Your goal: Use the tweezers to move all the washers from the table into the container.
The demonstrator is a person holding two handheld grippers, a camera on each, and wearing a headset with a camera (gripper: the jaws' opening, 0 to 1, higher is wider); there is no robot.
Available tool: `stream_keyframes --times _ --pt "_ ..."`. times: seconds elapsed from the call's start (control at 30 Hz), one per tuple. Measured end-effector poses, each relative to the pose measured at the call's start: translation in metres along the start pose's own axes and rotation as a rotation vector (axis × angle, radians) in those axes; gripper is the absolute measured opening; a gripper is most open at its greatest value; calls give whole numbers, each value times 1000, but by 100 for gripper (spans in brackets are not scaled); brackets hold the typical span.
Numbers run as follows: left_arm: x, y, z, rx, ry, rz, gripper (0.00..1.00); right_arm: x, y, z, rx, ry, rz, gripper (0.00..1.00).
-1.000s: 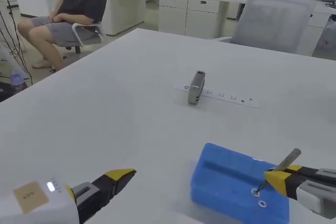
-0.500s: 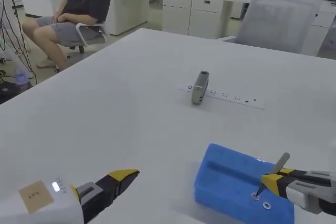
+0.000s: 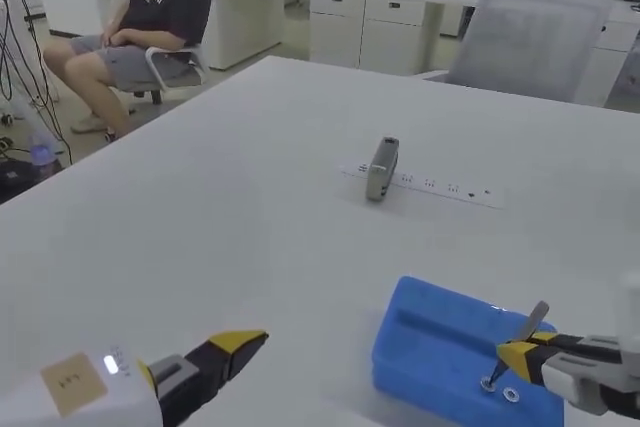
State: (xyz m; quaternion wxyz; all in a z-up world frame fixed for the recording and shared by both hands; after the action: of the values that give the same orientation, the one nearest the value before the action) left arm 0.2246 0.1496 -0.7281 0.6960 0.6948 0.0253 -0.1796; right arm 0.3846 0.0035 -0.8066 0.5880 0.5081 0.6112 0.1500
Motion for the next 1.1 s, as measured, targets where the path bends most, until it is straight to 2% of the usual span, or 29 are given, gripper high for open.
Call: stream_keyframes --times 0.43,0.87,1.1 --pt "0 0 0 -1 -1 -1 69 -4 4 -5 -11 -12 8 3" --pt "0 0 0 -1 2 3 69 -27 28 -37 -47 16 92 3" --pt "0 0 0 -2 1 3 69 -33 33 -60 -66 50 110 3"
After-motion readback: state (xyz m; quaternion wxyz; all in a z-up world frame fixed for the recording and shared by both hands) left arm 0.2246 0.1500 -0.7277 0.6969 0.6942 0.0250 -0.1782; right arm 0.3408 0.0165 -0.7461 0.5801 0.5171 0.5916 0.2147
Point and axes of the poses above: the centre of the closed fingertips' face, and the gripper's own axes: x roughly forward along the fingers, z roughly to its right, y roughly out of its top, the point moved 1 cm from there along -x, roughly backward along the fingers, and after that the axes turned 14 degrees about y, right-handed, at the moved point
